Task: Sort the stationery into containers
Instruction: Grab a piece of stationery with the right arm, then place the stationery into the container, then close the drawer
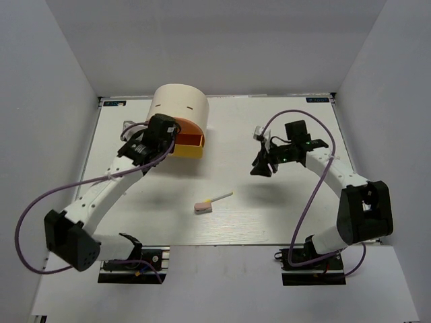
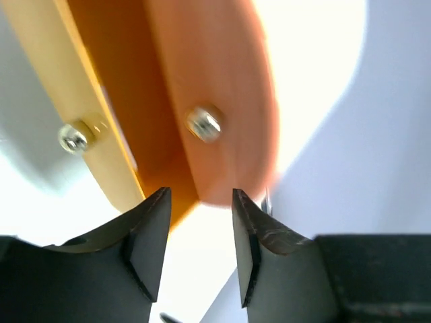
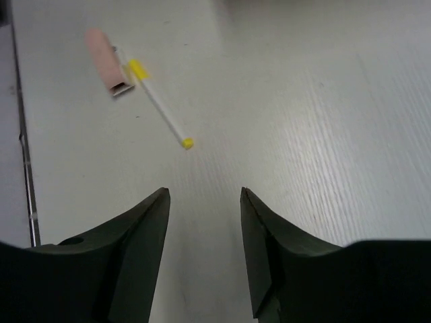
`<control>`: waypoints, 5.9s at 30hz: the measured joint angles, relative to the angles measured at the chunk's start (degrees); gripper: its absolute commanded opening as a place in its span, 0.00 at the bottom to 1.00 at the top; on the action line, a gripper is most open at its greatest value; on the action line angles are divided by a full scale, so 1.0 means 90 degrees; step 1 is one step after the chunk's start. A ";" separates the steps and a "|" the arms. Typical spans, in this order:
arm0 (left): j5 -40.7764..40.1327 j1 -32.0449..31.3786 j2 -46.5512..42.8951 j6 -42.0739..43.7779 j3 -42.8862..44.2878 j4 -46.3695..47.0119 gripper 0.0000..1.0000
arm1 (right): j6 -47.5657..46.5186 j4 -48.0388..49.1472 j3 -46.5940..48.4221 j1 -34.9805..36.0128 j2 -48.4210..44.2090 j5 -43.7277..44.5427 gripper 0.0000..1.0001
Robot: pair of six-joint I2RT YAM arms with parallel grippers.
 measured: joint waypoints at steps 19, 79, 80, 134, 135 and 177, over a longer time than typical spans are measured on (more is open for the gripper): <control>0.1661 -0.0005 -0.3837 0.4432 -0.2453 -0.0680 0.91 | -0.3072 -0.1345 0.1666 0.2533 0.2290 0.0631 0.56; 0.1739 -0.0005 -0.4597 0.5982 -0.4709 0.1389 0.98 | -0.0379 -0.0396 0.5797 0.3623 0.2958 0.2482 0.00; 0.1732 -0.0005 -0.4597 0.5982 -0.4724 0.1409 0.98 | -0.0350 -0.0367 0.5826 0.3662 0.3041 0.2499 0.00; 0.1292 0.0002 -0.1450 0.7378 -0.3691 0.3223 0.51 | 0.0770 0.0447 0.3291 0.2531 0.0838 0.3684 0.04; 0.1265 0.0002 -0.1372 0.7390 -0.3648 0.3247 0.51 | 0.0833 0.0452 0.3092 0.2399 0.0755 0.3691 0.04; 0.0340 0.0158 0.0391 0.7529 -0.2533 0.4325 0.64 | 0.1173 0.0389 0.1139 0.1156 0.0061 0.3184 0.13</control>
